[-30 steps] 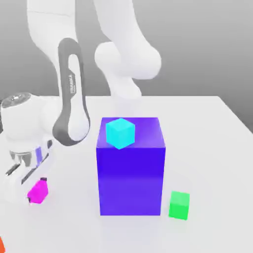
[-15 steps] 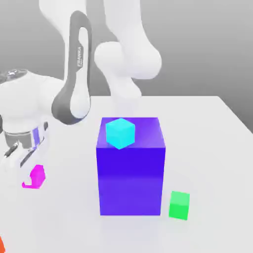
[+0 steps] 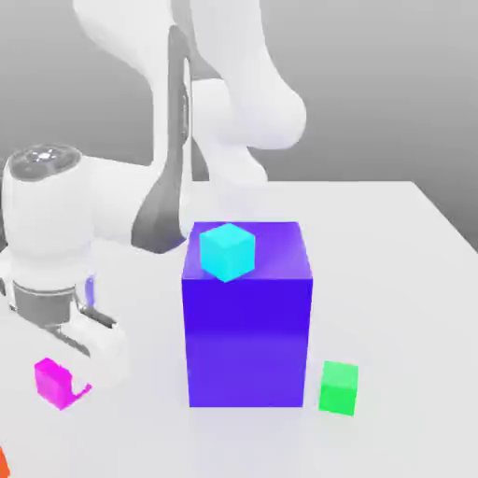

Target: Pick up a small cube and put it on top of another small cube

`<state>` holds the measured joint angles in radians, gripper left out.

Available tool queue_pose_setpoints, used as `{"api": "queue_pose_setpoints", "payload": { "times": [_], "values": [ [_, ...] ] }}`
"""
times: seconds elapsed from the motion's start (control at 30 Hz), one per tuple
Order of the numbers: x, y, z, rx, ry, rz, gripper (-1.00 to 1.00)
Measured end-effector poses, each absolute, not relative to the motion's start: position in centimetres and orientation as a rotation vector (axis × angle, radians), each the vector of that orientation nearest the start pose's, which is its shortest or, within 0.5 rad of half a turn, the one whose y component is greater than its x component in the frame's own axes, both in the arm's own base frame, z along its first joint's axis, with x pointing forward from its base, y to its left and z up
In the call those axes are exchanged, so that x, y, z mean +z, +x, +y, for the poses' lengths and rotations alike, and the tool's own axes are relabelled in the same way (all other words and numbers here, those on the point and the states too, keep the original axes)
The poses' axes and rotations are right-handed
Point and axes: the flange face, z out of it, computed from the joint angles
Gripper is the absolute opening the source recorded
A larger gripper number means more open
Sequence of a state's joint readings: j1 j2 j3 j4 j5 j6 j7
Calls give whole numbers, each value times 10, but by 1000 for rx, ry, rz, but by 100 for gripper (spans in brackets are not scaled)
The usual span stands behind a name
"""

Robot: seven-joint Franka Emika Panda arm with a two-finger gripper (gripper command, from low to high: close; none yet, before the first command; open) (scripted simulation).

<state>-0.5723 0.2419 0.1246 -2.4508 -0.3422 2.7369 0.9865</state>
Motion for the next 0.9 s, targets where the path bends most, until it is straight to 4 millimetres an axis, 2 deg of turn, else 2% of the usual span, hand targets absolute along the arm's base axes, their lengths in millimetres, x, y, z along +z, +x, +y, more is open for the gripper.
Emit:
{"api": "queue_pose_setpoints", "payload": {
  "times": [0.23, 0.47, 0.5, 0.57, 0.67, 0.9],
  "values": [
    [215, 488, -167, -173, -3139, 995, -100],
    [226, 527, -134, -214, -3361, 192, -100],
    [228, 533, -125, -223, -3376, 67, -100],
    [235, 550, -86, -256, -3380, -198, -100],
    [241, 557, -27, -293, -3348, -206, -100],
    [249, 538, 99, -321, -3247, 88, -100]
  ]
}}
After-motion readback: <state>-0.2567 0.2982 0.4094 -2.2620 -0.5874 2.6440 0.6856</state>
